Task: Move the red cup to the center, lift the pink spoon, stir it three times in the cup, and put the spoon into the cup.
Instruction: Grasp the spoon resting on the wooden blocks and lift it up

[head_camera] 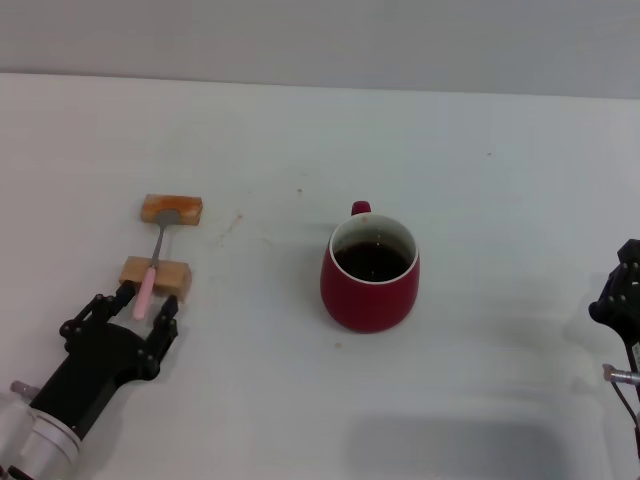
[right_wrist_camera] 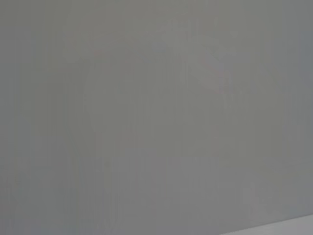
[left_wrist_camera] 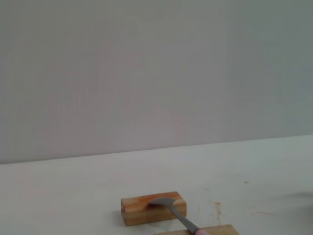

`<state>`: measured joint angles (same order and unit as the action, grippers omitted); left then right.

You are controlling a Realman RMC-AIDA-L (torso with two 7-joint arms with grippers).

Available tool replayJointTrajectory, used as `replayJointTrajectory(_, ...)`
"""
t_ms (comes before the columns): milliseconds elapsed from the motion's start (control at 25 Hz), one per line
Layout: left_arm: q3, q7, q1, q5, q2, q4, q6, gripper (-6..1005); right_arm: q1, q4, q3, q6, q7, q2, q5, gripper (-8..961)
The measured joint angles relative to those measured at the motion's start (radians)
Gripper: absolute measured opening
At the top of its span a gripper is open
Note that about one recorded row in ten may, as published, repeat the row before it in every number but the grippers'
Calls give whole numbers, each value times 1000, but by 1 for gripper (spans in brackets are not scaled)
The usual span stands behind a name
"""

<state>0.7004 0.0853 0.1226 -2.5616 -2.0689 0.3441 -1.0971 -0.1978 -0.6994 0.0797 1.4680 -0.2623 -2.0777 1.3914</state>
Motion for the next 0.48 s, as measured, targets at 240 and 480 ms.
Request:
replayJointTrajectory(240, 17, -45, -11, 13, -5, 7, -14, 457, 0, -1, 0, 0, 0, 1, 0, -1)
replayJointTrajectory(480, 11, -41, -2, 14, -3, 3, -18, 318, 0, -2, 3, -1, 0, 1, 0, 0)
